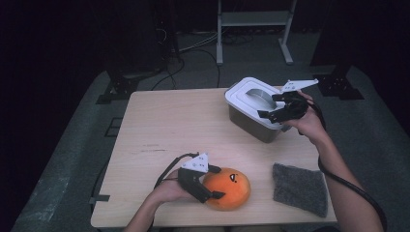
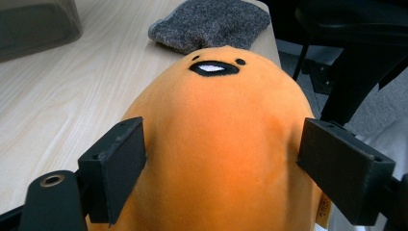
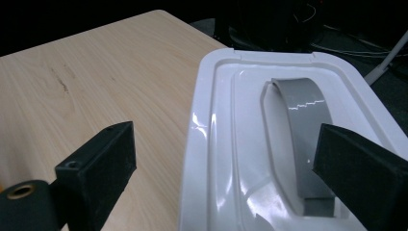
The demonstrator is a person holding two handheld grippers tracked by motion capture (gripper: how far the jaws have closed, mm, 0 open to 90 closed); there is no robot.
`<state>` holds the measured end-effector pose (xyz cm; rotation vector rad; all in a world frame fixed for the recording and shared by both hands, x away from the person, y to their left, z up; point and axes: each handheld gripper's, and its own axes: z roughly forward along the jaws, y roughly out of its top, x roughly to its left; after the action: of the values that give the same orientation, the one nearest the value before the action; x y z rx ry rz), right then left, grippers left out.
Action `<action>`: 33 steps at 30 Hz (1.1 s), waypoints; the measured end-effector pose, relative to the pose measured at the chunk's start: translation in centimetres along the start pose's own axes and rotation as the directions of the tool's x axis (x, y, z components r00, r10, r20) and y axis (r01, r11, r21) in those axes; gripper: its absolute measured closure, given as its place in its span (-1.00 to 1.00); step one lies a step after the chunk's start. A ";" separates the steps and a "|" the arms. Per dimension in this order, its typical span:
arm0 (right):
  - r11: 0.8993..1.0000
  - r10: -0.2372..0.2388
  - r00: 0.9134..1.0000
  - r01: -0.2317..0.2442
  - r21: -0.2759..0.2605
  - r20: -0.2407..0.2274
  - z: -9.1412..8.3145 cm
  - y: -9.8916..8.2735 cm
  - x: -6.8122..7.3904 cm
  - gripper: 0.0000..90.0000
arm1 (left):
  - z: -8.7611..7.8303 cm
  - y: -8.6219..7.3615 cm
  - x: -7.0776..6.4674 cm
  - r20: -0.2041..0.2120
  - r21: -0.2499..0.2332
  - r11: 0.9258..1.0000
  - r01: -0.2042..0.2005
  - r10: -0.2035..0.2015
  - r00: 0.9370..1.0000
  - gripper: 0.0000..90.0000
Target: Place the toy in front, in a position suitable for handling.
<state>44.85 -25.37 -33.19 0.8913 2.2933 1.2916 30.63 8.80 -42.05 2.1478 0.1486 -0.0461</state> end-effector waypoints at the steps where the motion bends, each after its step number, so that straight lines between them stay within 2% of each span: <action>1: 1.000 -0.002 1.000 0.002 0.002 0.001 0.1 0.1 -0.2 -0.85 | 0.0 0.0 0.0 0.000 0.000 1.000 0.001 -0.001 1.000 -0.64; 14: 1.000 0.000 1.000 0.000 0.005 -0.005 1.6 1.2 -2.2 -0.85 | 0.0 -0.1 0.0 0.006 -0.001 1.000 0.006 -0.006 1.000 -0.65; 15: 1.000 -0.004 1.000 0.004 0.004 -0.002 1.7 1.2 -2.3 -0.85 | 0.0 -0.1 0.0 0.006 -0.001 1.000 0.006 -0.006 1.000 -0.65; 17: 1.000 -0.006 1.000 0.006 -0.003 0.003 1.8 1.2 -2.4 -0.71 | 0.0 -0.1 0.0 0.006 -0.002 1.000 0.006 -0.006 1.000 -0.65; 33: 1.000 0.014 0.999 -0.014 -0.007 0.051 3.0 1.0 -3.4 -0.68 | 0.0 -0.1 0.0 0.008 0.000 1.000 0.004 -0.004 1.000 -0.65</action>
<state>49.45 -25.38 -33.87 0.9290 2.2466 1.2672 30.57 8.90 -42.14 2.1474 0.1484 -0.0572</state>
